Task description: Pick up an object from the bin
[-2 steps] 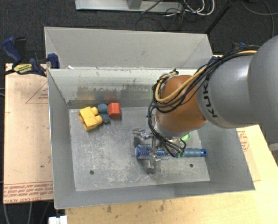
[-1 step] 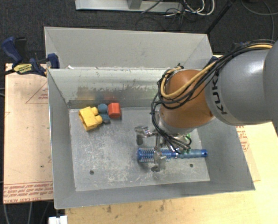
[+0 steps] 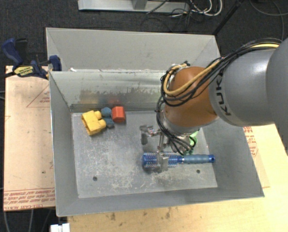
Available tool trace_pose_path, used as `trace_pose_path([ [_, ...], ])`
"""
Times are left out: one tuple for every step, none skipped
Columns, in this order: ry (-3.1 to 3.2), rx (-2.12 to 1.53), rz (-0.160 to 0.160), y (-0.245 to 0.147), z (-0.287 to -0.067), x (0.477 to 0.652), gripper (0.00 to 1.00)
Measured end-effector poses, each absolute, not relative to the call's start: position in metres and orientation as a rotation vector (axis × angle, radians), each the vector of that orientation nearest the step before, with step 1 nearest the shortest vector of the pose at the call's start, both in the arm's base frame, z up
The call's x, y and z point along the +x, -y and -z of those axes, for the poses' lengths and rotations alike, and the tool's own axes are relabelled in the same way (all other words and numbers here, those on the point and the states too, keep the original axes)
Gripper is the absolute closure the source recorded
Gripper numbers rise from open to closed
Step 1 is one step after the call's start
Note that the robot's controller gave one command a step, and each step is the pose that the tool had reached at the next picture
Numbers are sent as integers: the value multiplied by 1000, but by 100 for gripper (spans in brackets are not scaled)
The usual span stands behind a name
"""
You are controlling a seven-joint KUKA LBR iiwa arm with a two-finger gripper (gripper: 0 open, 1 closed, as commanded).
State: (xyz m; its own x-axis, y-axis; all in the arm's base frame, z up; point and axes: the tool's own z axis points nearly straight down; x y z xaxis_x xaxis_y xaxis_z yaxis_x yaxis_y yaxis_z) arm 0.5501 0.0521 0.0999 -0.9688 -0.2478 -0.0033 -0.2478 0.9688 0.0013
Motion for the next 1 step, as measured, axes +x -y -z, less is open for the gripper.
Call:
trace_pose_path([
  [-3089,-575,-2,-50,-69,558,0],
])
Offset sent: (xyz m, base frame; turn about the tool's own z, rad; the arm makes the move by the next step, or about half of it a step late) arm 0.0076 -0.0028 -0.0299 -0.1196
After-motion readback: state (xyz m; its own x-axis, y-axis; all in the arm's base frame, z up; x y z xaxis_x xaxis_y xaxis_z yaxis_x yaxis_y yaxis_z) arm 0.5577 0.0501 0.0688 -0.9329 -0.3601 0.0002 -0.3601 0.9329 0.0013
